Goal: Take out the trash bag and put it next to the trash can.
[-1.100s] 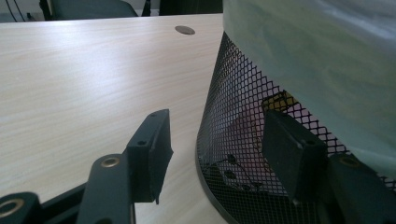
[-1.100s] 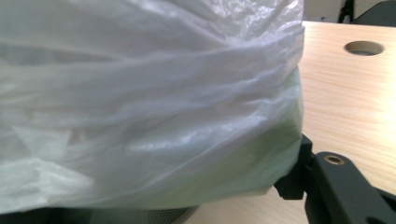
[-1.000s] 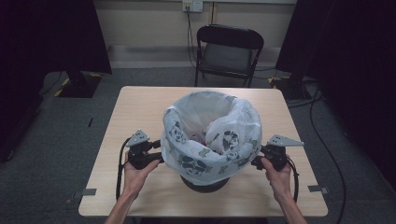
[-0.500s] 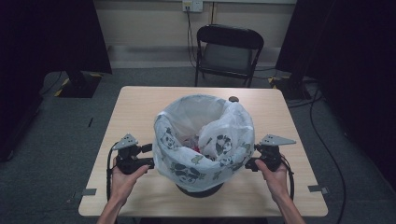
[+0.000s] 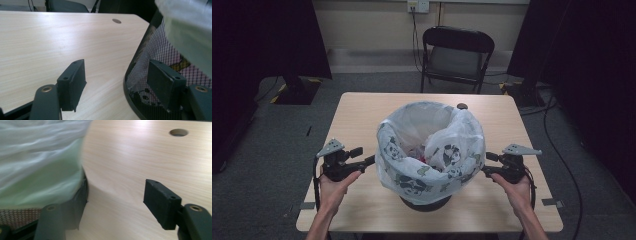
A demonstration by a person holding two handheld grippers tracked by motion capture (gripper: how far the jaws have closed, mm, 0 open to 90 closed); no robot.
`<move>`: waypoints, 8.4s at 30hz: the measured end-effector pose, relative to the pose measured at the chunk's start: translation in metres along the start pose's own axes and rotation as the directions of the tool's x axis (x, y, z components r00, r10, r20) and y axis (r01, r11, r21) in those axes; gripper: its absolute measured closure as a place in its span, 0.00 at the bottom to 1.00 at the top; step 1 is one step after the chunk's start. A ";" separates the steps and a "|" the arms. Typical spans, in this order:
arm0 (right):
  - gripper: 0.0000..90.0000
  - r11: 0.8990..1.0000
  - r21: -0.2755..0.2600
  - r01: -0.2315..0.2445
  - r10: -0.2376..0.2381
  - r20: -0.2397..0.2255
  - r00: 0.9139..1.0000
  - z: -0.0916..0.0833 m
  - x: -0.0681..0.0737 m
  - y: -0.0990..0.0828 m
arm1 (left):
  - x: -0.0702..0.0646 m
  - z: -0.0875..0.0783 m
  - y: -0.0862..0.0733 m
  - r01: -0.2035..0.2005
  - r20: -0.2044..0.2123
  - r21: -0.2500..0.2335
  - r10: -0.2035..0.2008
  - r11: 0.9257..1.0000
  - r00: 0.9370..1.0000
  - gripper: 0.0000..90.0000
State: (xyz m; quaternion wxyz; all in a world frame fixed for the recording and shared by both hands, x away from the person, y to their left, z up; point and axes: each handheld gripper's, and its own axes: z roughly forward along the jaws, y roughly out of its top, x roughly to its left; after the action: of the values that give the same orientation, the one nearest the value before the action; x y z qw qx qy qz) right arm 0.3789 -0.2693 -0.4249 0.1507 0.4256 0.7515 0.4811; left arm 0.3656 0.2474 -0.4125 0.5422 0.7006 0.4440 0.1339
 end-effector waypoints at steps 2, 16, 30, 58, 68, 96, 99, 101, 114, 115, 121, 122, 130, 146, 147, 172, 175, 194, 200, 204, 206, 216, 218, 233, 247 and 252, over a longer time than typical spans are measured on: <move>0.44 1.000 -0.020 -0.005 0.005 0.005 1.000 -0.006 -0.003 0.005 | 0.000 -0.002 0.003 0.002 0.004 -0.005 -0.002 1.000 1.000 0.33; 0.52 0.988 -0.149 0.035 -0.032 0.023 0.999 -0.051 0.015 0.034 | -0.036 -0.047 0.060 -0.090 0.104 -0.162 0.108 0.983 0.989 0.48; 0.32 0.958 -0.270 0.099 -0.120 -0.061 0.991 -0.086 0.057 0.091 | -0.067 -0.038 0.094 -0.085 0.169 -0.210 0.122 0.974 0.978 0.32; 1.00 0.946 -0.266 0.184 -0.224 -0.127 0.966 -0.052 0.088 0.136 | -0.072 -0.014 0.106 -0.144 0.115 -0.160 0.163 0.977 0.980 0.74; 1.00 0.941 -0.292 0.174 -0.230 -0.169 0.958 -0.051 0.096 0.145 | -0.084 -0.018 0.118 -0.183 0.123 -0.177 0.207 0.967 0.971 1.00; 0.81 0.922 -0.333 0.200 -0.335 -0.418 0.845 -0.016 0.174 0.198 | -0.157 -0.015 0.173 -0.175 0.309 -0.317 0.276 0.932 0.910 1.00; 0.64 0.928 -0.317 0.194 -0.320 -0.419 0.849 -0.011 0.179 0.200 | -0.155 -0.015 0.173 -0.172 0.297 -0.315 0.269 0.933 0.916 1.00; 0.61 0.931 -0.306 0.200 -0.315 -0.394 0.863 -0.008 0.182 0.200 | -0.155 -0.016 0.173 -0.170 0.293 -0.314 0.266 0.934 0.918 1.00; 0.99 0.929 -0.309 0.204 -0.314 -0.367 0.875 -0.002 0.184 0.203 | -0.156 -0.018 0.173 -0.183 0.326 -0.326 0.291 0.928 0.899 0.82; 1.00 0.928 -0.311 0.205 -0.317 -0.366 0.875 -0.003 0.183 0.204 | -0.155 -0.020 0.173 -0.180 0.307 -0.340 0.289 0.923 0.907 0.67; 1.00 0.916 -0.352 0.194 -0.328 -0.374 0.867 -0.019 0.179 0.213 | -0.145 -0.026 0.172 -0.193 0.307 -0.343 0.304 0.919 0.902 0.26; 1.00 0.913 -0.360 0.192 -0.330 -0.375 0.866 -0.023 0.179 0.215 | -0.145 -0.024 0.171 -0.195 0.320 -0.336 0.307 0.921 0.896 0.23; 1.00 0.901 -0.383 0.201 -0.355 -0.388 0.851 -0.037 0.196 0.235 | -0.171 0.004 0.173 -0.298 0.274 -0.270 0.370 0.916 0.888 0.26; 0.08 0.883 -0.405 0.237 -0.360 -0.259 0.896 -0.060 0.173 0.206 | -0.162 -0.012 0.183 -0.262 0.290 -0.305 0.351 0.916 0.890 0.96; 0.02 0.901 -0.357 0.248 -0.352 -0.264 0.898 -0.049 0.171 0.205 | -0.168 -0.013 0.185 -0.262 0.305 -0.314 0.358 0.913 0.883 0.96; 0.98 0.920 -0.302 0.250 -0.354 -0.367 0.860 -0.032 0.152 0.221 | -0.150 -0.045 0.179 -0.260 0.237 -0.383 0.366 0.887 0.900 0.16; 0.98 0.915 -0.318 0.248 -0.360 -0.366 0.858 -0.041 0.153 0.228 | -0.149 -0.037 0.178 -0.253 0.239 -0.362 0.351 0.897 0.905 0.06; 0.99 0.918 -0.333 0.217 -0.353 -0.430 0.831 -0.040 0.178 0.242 | -0.180 0.019 0.166 -0.367 0.283 -0.174 0.403 0.914 0.870 0.02; 0.99 0.921 -0.347 0.177 -0.335 -0.471 0.816 -0.041 0.178 0.242 | -0.182 0.018 0.164 -0.388 0.284 -0.205 0.434 0.899 0.855 0.42; 0.99 0.913 -0.362 0.187 -0.348 -0.455 0.820 -0.043 0.180 0.240 | -0.183 0.015 0.162 -0.401 0.280 -0.240 0.458 0.884 0.844 0.71; 0.99 0.913 -0.360 0.194 -0.349 -0.439 0.828 -0.043 0.181 0.240 | -0.184 0.015 0.162 -0.401 0.284 -0.233 0.456 0.886 0.843 0.85; 0.35 0.906 -0.372 0.202 -0.337 -0.345 0.876 -0.048 0.178 0.235 | -0.170 0.007 0.166 -0.390 0.275 -0.235 0.446 0.890 0.852 0.97; 0.28 0.901 -0.392 0.187 -0.328 -0.331 0.885 -0.054 0.174 0.233 | -0.165 0.003 0.169 -0.374 0.279 -0.242 0.433 0.895 0.857 0.97; 0.38 0.888 -0.425 0.177 -0.316 -0.283 0.905 -0.081 0.136 0.203 | -0.150 -0.015 0.189 -0.322 0.298 -0.298 0.408 0.899 0.863 0.97; 0.43 0.906 -0.390 0.161 -0.299 -0.323 0.898 -0.047 0.143 0.203 | -0.140 -0.031 0.203 -0.280 0.283 -0.364 0.392 0.888 0.876 0.97; 0.29 0.901 -0.404 0.157 -0.292 -0.301 0.908 -0.052 0.144 0.202 | -0.126 -0.035 0.204 -0.271 0.254 -0.366 0.376 0.890 0.891 0.97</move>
State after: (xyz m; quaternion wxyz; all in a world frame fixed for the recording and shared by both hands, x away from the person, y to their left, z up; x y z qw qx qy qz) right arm 0.3608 -0.1522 -0.2008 0.1459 0.2048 0.7063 0.6617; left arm 0.3677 0.1695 -0.1826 0.6826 0.6800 0.1985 0.1793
